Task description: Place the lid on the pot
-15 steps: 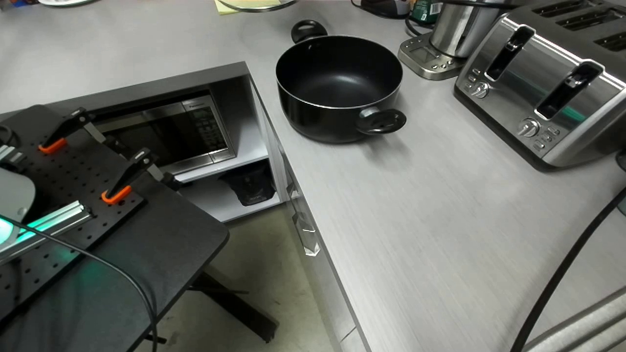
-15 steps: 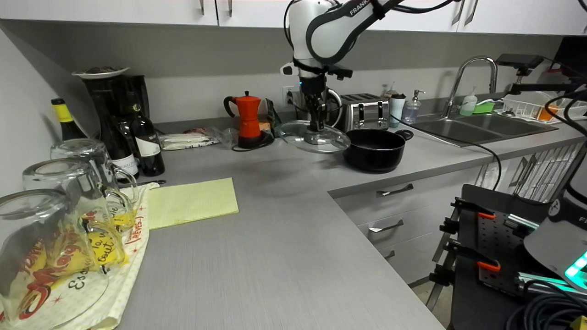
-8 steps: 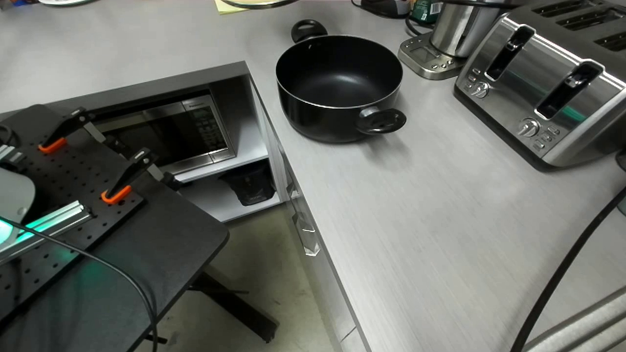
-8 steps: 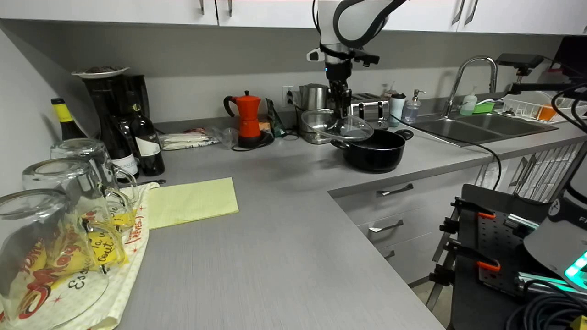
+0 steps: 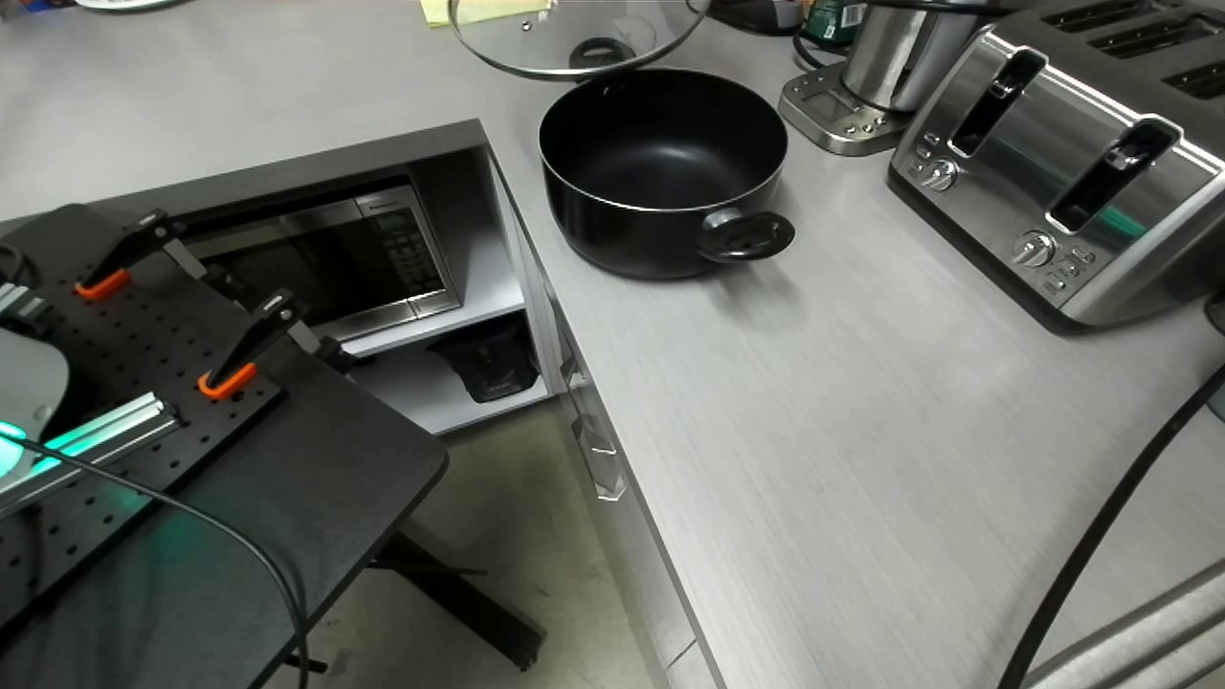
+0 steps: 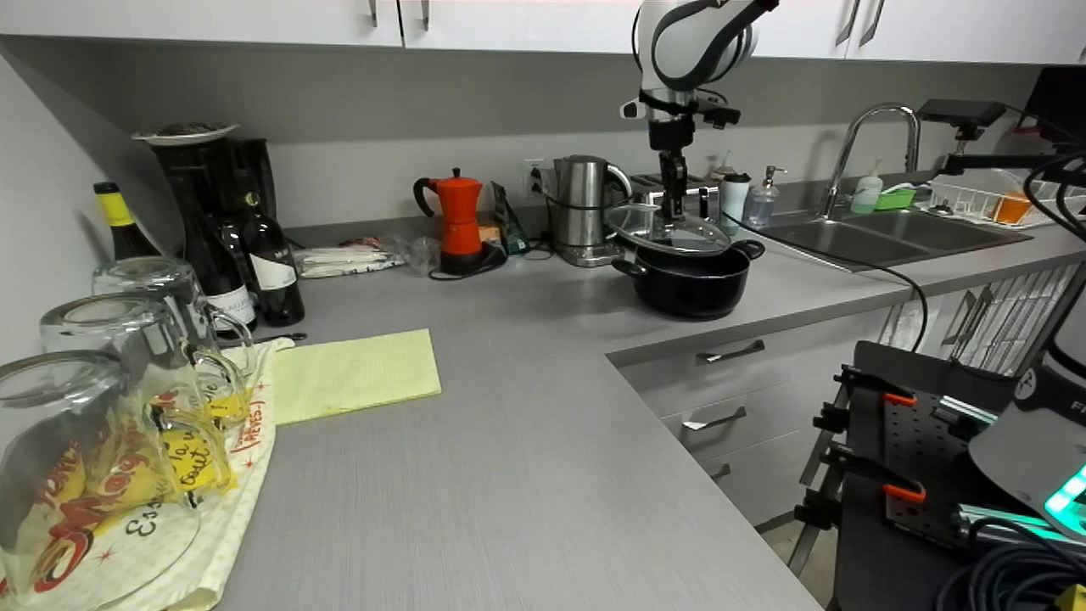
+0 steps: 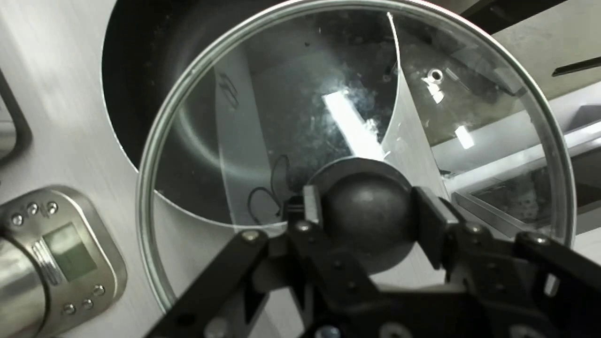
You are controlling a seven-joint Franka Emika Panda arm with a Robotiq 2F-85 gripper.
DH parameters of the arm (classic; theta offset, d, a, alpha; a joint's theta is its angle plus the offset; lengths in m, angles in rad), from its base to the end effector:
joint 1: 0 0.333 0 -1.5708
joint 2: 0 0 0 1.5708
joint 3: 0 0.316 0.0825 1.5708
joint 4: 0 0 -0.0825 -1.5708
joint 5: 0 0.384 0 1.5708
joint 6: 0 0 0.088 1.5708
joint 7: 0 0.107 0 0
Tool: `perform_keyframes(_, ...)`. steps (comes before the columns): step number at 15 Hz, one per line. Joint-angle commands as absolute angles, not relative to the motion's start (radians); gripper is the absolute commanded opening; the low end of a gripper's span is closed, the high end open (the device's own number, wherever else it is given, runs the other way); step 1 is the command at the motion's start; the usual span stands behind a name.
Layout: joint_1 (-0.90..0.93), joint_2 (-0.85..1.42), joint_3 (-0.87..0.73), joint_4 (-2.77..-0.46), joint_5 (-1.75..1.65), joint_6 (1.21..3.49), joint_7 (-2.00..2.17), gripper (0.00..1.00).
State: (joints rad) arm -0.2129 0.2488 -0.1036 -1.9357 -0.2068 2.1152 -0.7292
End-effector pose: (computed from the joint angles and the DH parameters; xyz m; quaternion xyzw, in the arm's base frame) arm 0.5682 -0.1934 0.3542 0.9600 0.2598 -0.0793 0.0687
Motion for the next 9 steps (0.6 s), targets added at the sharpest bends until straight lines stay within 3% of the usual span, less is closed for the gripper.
perform_keyframes(1, -0.247, 0.268, -0.134, -1.902, -0.151, 2.058, -0.707, 0.25)
perform_keyframes(9, -0.309, 0.362, -0.17, -1.819, -0.1, 1.971, -0.623, 0.25)
